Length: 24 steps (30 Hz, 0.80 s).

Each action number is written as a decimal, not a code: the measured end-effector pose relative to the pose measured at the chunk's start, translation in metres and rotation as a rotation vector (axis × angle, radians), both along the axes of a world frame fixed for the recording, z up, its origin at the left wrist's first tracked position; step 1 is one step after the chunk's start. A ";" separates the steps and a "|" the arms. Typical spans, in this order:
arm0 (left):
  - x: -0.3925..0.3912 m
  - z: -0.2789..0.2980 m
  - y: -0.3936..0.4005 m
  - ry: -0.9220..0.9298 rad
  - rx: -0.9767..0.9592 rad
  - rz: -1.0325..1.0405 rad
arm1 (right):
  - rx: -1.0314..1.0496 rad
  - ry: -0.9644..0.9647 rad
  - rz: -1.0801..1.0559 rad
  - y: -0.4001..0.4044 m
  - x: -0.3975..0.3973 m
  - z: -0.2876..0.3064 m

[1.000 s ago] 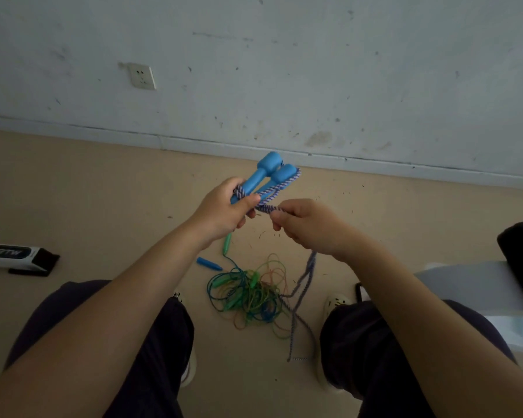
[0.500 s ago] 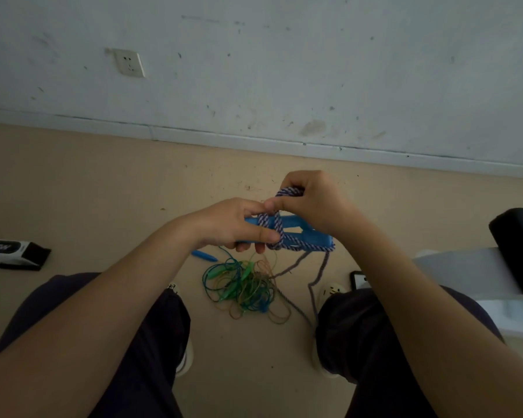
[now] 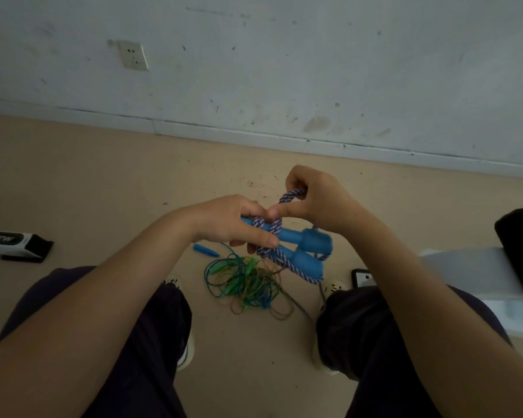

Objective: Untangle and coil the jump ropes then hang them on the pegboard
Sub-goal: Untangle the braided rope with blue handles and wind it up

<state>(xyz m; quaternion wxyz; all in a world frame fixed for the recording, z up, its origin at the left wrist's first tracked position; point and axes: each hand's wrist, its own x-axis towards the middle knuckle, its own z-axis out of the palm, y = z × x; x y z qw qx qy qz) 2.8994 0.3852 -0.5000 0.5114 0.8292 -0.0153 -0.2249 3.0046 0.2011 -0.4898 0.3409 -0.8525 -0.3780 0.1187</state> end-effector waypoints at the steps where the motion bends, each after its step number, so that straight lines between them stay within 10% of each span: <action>1: 0.000 0.000 -0.001 -0.012 -0.020 0.018 | 0.045 0.038 -0.005 0.000 0.000 -0.001; 24: 0.003 -0.001 0.005 -0.079 -0.127 0.176 | 0.103 0.413 0.076 -0.010 0.005 0.001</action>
